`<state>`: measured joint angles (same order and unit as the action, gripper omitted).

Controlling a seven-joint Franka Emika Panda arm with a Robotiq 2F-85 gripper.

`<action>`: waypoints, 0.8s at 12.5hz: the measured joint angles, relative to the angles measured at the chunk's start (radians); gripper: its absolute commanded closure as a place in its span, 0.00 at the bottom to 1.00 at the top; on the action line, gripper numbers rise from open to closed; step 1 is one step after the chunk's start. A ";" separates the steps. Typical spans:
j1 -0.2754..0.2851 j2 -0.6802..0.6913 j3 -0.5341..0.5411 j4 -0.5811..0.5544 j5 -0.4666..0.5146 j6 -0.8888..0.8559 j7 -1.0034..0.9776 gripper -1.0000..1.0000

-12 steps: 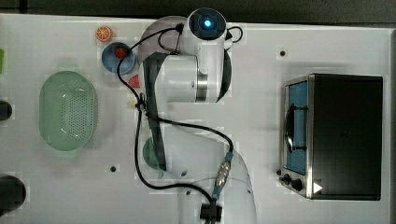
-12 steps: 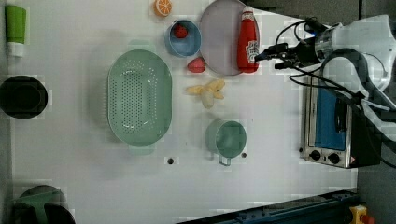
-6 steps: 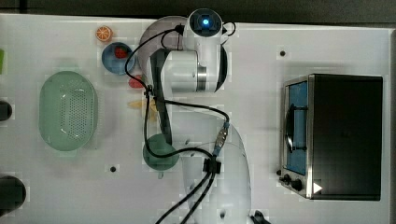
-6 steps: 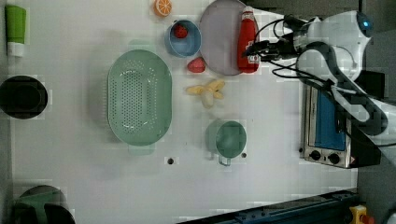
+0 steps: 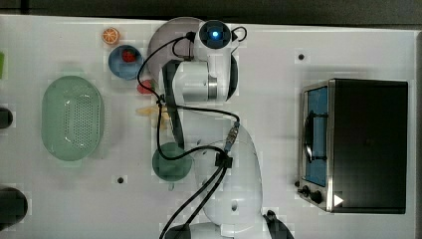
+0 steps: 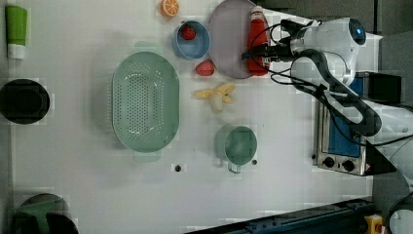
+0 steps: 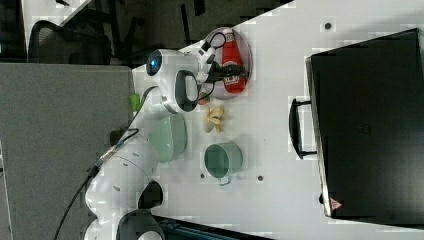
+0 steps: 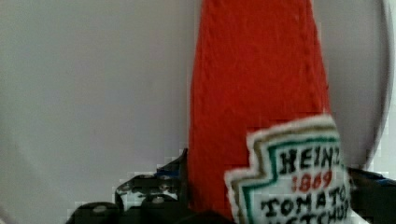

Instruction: Pick ketchup from plate and place it on table.

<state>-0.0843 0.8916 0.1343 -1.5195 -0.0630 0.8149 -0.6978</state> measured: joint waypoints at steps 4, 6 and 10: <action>0.008 0.002 0.003 0.020 -0.018 0.021 -0.012 0.29; 0.014 0.003 0.003 0.028 -0.018 0.025 -0.012 0.40; 0.017 0.000 0.001 0.027 -0.010 0.028 -0.012 0.40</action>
<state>-0.0672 0.8921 0.1353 -1.4922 -0.0732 0.8428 -0.7100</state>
